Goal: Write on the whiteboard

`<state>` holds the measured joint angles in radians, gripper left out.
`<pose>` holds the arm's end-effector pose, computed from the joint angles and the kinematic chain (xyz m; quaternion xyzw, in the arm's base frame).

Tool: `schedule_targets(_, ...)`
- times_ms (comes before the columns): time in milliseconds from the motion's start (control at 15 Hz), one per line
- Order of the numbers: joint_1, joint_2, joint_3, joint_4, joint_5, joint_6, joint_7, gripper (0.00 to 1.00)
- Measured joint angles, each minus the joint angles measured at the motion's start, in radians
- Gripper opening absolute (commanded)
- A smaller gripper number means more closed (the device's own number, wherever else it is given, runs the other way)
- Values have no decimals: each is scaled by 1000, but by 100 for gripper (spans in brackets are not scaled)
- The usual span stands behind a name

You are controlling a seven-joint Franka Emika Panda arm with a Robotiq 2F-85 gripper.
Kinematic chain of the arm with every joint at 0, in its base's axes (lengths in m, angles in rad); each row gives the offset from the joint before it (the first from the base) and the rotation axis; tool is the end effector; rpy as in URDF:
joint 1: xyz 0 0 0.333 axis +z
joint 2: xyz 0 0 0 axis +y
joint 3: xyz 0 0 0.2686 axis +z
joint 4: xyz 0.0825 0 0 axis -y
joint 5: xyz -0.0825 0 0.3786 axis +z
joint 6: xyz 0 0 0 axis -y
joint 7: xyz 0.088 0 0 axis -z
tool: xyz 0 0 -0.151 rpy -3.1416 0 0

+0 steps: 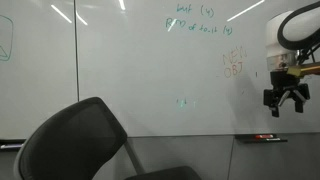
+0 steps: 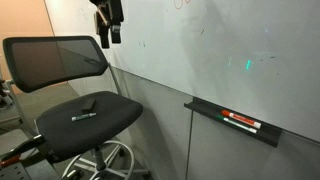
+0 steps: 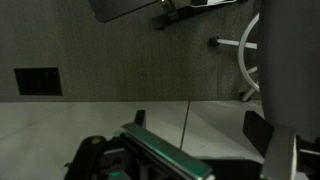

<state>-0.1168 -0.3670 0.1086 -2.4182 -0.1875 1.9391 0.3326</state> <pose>0.4256 -0.0261 0.3532 0.9837 -0.1348 -0.0403 0.1124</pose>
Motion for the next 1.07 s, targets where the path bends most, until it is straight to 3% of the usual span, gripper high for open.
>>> schedule_targets(667,12,5,-7,5,5,-3,0,100)
schedule_targets(1067,118,95,26,-18,81,39,6,100)
